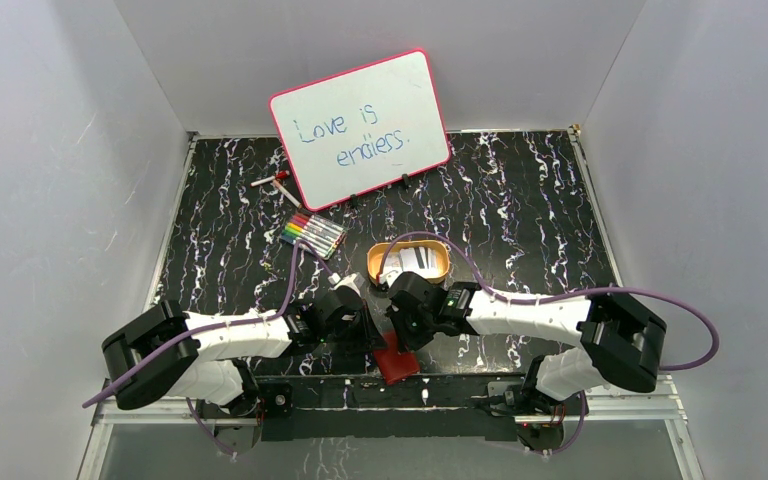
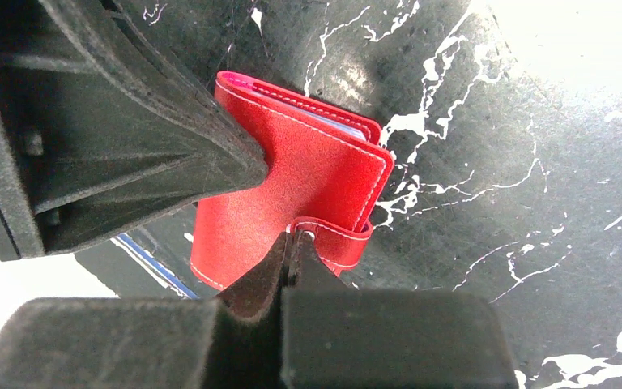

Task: Put the credit cards into the card holder
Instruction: Close the card holder at the center of the board.

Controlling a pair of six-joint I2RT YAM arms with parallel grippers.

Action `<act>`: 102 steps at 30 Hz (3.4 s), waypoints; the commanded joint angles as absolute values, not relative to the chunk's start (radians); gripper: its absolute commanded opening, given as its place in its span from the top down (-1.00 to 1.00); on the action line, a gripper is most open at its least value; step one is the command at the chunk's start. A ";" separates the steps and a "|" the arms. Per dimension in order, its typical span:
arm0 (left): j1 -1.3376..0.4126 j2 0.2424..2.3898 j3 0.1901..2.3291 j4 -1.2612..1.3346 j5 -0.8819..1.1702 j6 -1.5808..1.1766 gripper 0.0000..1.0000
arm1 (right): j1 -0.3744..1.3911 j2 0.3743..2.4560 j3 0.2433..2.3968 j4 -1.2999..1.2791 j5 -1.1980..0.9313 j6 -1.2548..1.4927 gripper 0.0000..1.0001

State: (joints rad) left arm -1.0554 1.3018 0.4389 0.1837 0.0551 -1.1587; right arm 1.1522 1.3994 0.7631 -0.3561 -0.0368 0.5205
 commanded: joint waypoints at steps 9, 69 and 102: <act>-1.054 1.338 0.428 0.126 0.040 -1.151 1.00 | 1.167 1.356 0.784 -0.381 -0.031 0.535 1.00; -1.050 1.315 0.411 0.125 0.038 -1.158 1.00 | 1.163 1.478 0.697 -0.246 -0.089 0.566 1.00; -1.050 1.121 0.533 -0.123 -0.113 -1.057 0.42 | 1.279 1.032 0.655 -0.273 -0.112 0.554 -0.07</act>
State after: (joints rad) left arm -1.0527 1.1568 0.5007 -0.0738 -0.0795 -1.0733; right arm 1.2018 1.0458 0.6502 -0.2626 -0.1226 0.5690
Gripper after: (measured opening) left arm 0.275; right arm 0.528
